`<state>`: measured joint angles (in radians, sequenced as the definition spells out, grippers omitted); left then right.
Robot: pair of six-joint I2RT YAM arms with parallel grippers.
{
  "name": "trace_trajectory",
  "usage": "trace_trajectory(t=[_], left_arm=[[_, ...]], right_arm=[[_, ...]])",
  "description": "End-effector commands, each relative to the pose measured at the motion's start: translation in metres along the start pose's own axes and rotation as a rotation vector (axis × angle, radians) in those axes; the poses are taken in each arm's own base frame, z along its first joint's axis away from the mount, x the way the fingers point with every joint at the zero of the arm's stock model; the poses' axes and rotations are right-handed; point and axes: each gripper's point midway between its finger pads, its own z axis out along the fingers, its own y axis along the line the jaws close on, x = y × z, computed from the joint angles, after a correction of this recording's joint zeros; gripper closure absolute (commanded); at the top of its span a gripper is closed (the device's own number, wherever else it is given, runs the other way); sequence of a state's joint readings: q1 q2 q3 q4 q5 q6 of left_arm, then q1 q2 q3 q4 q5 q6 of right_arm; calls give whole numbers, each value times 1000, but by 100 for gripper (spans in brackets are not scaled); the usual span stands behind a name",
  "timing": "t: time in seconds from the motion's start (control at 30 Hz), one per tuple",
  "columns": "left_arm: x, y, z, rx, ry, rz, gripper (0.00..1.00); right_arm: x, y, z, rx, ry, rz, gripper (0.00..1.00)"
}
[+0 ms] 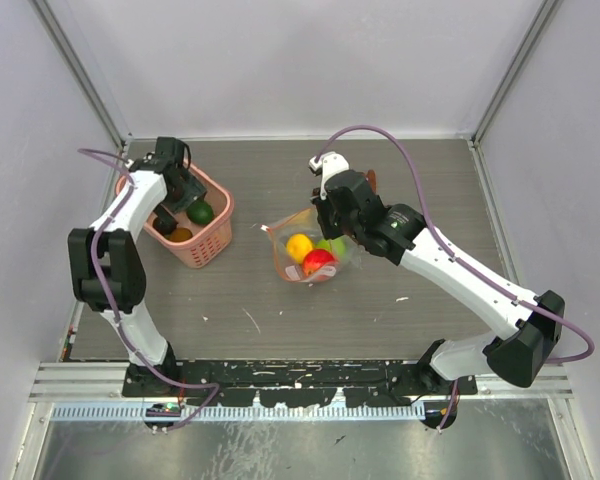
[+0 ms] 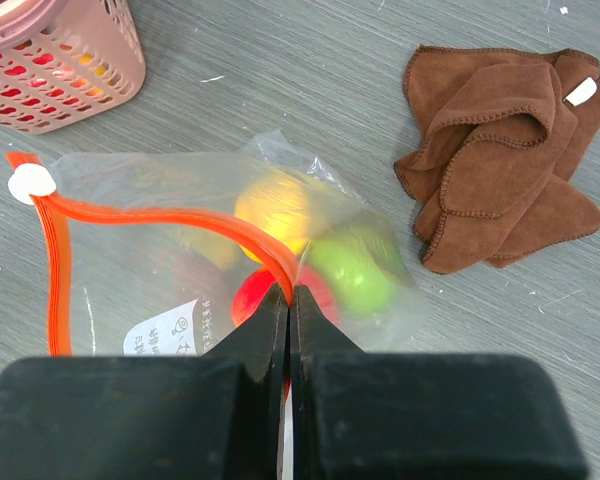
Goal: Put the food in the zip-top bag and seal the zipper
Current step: Pick up the fake fruit from the bin.
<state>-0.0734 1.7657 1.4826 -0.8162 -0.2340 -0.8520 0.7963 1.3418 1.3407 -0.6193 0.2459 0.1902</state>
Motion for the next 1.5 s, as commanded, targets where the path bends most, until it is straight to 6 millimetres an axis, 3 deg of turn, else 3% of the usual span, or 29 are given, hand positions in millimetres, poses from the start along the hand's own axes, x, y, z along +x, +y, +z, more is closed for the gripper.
trace_trajectory(t=[0.0, 0.17, 0.33, 0.63, 0.9, 1.2, 1.47], left_arm=[[-28, -16, 14, 9, -79, -112, 17], [-27, -19, 43, -10, -72, -115, 16], [-13, -16, 71, -40, -11, -103, 17], [0, -8, 86, -71, 30, -53, 20], [-11, -13, 65, -8, -16, -22, 39], [-28, -12, 15, 81, -109, -9, 59], [-33, -8, -38, 153, -178, 55, 60]], right_arm=[[-21, 7, -2, -36, -78, 19, 100], [-20, 13, 0, -70, -70, 16, 100], [-17, 15, 3, -78, -62, 14, 100], [-18, 16, 2, -80, -65, 15, 100], [-18, 16, 4, -80, -63, 16, 100], [-19, 16, 4, -78, -65, 16, 100], [-22, 14, 3, -66, -71, 18, 100]])
